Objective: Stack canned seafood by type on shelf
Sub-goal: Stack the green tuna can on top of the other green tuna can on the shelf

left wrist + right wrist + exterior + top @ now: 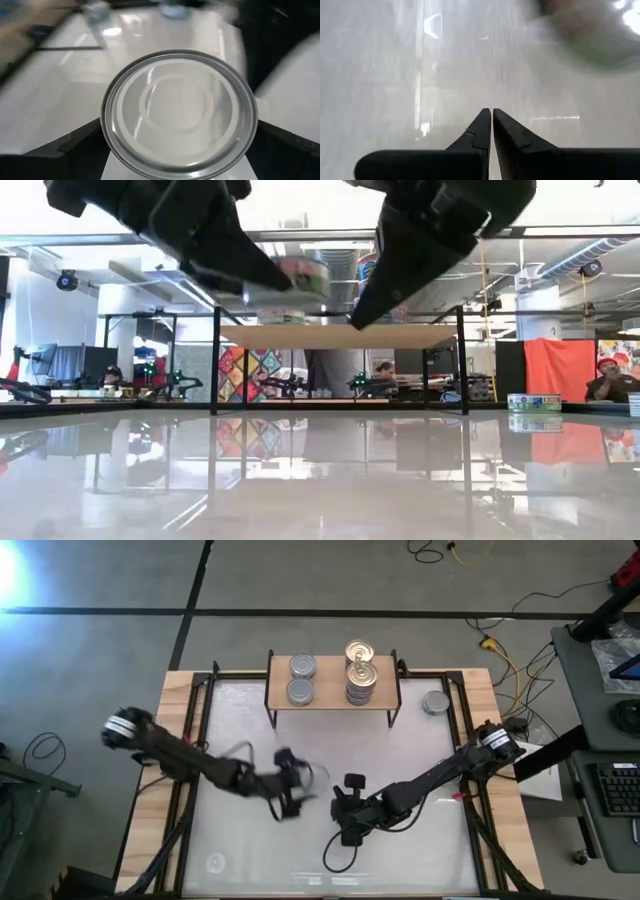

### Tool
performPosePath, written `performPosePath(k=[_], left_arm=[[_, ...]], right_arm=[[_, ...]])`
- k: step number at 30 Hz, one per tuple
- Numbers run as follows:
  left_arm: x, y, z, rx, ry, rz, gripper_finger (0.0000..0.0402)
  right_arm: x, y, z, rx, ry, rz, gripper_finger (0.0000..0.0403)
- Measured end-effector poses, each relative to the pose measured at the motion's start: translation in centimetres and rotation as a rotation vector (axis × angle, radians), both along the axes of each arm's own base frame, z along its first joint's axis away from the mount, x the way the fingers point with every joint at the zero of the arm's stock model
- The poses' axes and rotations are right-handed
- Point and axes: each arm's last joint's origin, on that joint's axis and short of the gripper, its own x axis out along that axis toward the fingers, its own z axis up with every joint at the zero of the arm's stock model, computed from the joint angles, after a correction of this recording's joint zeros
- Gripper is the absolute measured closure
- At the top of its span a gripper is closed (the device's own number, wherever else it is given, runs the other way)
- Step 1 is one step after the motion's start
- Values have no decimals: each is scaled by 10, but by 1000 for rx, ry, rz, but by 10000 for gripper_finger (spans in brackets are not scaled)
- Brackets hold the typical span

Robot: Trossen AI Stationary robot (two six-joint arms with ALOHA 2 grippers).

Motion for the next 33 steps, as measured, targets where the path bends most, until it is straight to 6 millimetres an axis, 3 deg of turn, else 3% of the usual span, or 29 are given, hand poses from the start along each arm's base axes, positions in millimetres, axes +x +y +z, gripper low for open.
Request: performPosePath(k=[10, 16, 25, 33], left_arm=[[-53, 113, 70, 53, 2, 144, 32], [-69, 187, 115, 100, -51, 205, 31], [-65, 286, 124, 114, 28, 283, 30], [-38, 324, 122, 74, 72, 223, 31]], right_arm=[[5, 4, 12, 13, -21, 34, 390], [10, 2, 18, -54, -27, 127, 390], [20, -31, 18, -145, 18, 148, 390], [18, -59, 22, -187, 97, 125, 390]])
